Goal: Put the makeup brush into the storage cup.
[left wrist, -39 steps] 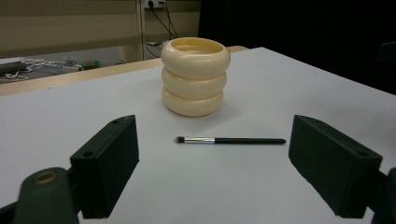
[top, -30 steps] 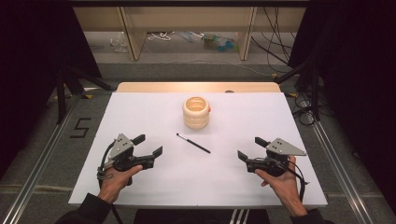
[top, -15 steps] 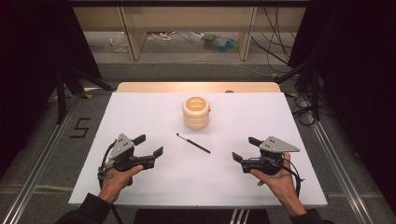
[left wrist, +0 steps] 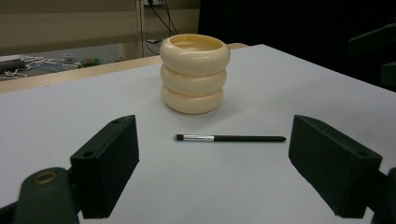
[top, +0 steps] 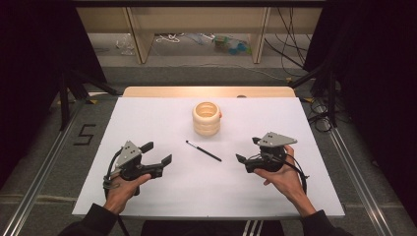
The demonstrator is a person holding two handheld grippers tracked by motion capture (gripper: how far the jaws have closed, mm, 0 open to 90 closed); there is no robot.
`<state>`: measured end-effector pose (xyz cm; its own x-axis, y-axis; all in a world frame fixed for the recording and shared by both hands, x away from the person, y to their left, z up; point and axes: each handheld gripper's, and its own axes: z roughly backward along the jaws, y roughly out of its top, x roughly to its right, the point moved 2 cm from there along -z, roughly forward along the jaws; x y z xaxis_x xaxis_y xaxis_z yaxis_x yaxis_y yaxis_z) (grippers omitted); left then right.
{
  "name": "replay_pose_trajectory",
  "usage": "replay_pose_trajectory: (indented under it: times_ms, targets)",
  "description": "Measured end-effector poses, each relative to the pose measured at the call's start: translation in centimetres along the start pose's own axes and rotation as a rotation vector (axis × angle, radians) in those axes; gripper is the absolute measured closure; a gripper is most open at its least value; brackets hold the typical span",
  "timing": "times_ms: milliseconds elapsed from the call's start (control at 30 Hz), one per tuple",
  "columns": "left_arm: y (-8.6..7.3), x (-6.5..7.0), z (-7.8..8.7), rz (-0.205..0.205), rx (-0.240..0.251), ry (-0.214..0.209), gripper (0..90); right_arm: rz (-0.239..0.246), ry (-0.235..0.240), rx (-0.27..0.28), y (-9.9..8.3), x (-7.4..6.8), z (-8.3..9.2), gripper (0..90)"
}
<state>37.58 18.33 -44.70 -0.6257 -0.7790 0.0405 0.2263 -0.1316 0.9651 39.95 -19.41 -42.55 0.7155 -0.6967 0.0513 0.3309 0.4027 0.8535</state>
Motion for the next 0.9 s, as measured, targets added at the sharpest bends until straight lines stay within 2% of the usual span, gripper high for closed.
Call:
replay_pose_trajectory:
  times_ms: [33, 100, 133, 200, 233, 267, 400, 500, 600, 700, 767, 900]
  targets:
    - [0.0, 0.1, 0.0, 0.014, 0.0, 0.002, 15.9, 0.017, 0.0, -0.02, 0.4, 0.0, -0.5, 18.9]
    - [0.0, 0.0, 0.0, 0.011, 0.001, 0.003, 15.9, 0.02, 0.006, -0.031, 0.6, 0.0, -0.7, 19.1]
    - [0.0, 0.0, 0.0, -0.003, -0.001, 0.002, 15.9, 0.026, 0.02, -0.059, 1.0, -0.1, -1.4, 19.7]
    - [0.0, 0.0, 0.0, 0.001, -0.002, 0.002, 15.9, 0.029, 0.022, -0.073, 1.3, -0.2, -1.7, 19.8]
    - [0.0, 0.0, 0.0, 0.009, 0.0, 0.003, 15.9, 0.037, 0.031, -0.088, 1.5, -0.2, -2.1, 19.9]
    - [0.0, -0.1, 0.0, -0.002, -0.001, 0.002, 15.9, 0.052, 0.036, -0.09, 1.7, -0.2, -2.4, 19.8]
    - [0.0, -0.1, 0.0, -0.003, 0.003, 0.0, 15.9, 0.078, 0.044, -0.119, 2.2, -0.5, -3.2, 19.9]
    - [0.0, -0.1, 0.0, -0.006, 0.001, 0.002, 15.9, 0.092, 0.053, -0.117, 2.4, -0.6, -3.7, 19.9]
    - [0.0, -0.1, 0.0, -0.008, 0.002, 0.002, 15.9, 0.081, 0.05, -0.134, 2.5, -0.6, -3.9, 19.9]
    - [0.0, -0.1, 0.0, -0.001, 0.001, 0.003, 15.9, 0.081, 0.055, -0.138, 2.6, -0.5, -4.1, 19.9]
    - [0.1, -0.2, -0.1, -0.012, 0.002, 0.002, 15.9, 0.091, 0.052, -0.132, 2.7, -0.3, -4.2, 19.9]
    - [0.0, -0.1, -0.1, -0.002, 0.001, 0.002, 15.9, 0.084, 0.056, -0.146, 3.1, -0.4, -4.6, 19.9]
